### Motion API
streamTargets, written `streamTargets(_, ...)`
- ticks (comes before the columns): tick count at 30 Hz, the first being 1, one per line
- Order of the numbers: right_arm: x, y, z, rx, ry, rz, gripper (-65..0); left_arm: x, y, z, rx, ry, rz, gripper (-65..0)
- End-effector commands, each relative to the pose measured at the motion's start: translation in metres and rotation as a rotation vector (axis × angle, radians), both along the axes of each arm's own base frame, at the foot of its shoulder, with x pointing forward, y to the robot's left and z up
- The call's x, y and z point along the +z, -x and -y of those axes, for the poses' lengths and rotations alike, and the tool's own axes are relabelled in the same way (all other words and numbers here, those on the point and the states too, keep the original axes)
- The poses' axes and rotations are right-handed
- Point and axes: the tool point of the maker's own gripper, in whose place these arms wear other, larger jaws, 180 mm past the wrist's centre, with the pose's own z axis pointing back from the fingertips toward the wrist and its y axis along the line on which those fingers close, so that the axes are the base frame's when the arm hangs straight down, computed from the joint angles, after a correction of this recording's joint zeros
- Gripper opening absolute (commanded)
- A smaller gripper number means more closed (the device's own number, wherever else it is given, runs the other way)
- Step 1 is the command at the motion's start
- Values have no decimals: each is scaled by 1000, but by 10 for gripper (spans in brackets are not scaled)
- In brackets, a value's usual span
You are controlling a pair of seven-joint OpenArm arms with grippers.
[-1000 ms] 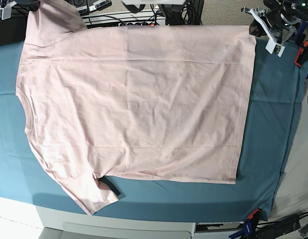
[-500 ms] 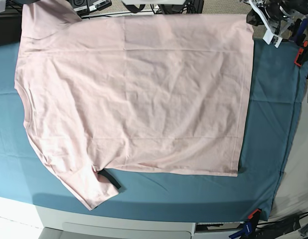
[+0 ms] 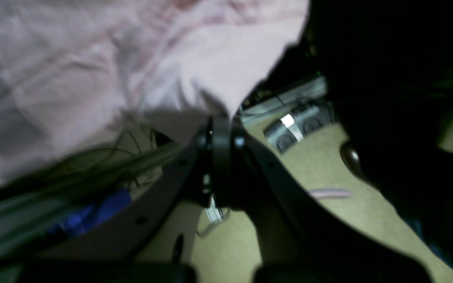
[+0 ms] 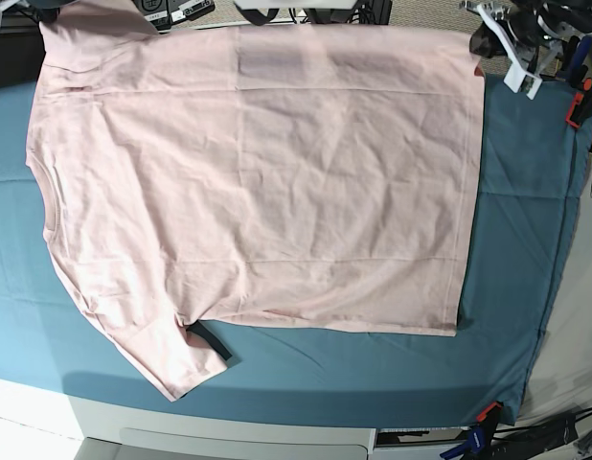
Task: Fold the T-shirt properly
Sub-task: 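Release the shoulder edge and regrasp the shirt's side edges with both grippers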
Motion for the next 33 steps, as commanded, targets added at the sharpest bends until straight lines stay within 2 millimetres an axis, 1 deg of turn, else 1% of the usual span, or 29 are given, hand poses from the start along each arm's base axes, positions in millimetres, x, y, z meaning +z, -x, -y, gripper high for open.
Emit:
streamTargets(1, 10, -10, 2, 11, 15, 48, -650, 8, -9, 1, -8, 5, 43, -650)
streamTargets(6, 14, -45, 2, 11, 17, 175, -650, 15, -34, 2, -8, 12, 115, -650)
streamTargets(10, 14, -80, -2, 37, 33, 273, -650, 23, -52, 2, -7, 15, 172, -650)
streamTargets(12, 7, -101, -11, 69, 29, 306, -650, 27, -62, 2, -7, 14, 204, -650)
streamTargets(17, -11, -155, -42, 180, 55, 350, -650, 39, -85, 2, -8, 14, 281, -650)
streamTargets(19, -12, -175, -51, 209, 77, 375, -650, 43, -93, 2, -7, 14, 307, -650)
streamTargets(22, -10, -201, -57, 222, 122, 407, -650, 49, -103, 2, -6, 15, 342, -650)
streamTargets(25, -9, -219, -58, 231, 180, 409, -650, 55, -113, 1, -5, 10, 379, -650)
streamTargets(28, -3, -233, -56, 222, 236, 432, -650, 60, -121, 3, -9, 13, 407, -650)
streamTargets(30, 0, -241, -55, 218, 261, 444, -650, 58, -124, 7, -23, 19, 408, -650)
streamTargets(33, 4, -247, -51, 198, 295, 447, -650, 48, -126, 18, -47, 41, 388, -650)
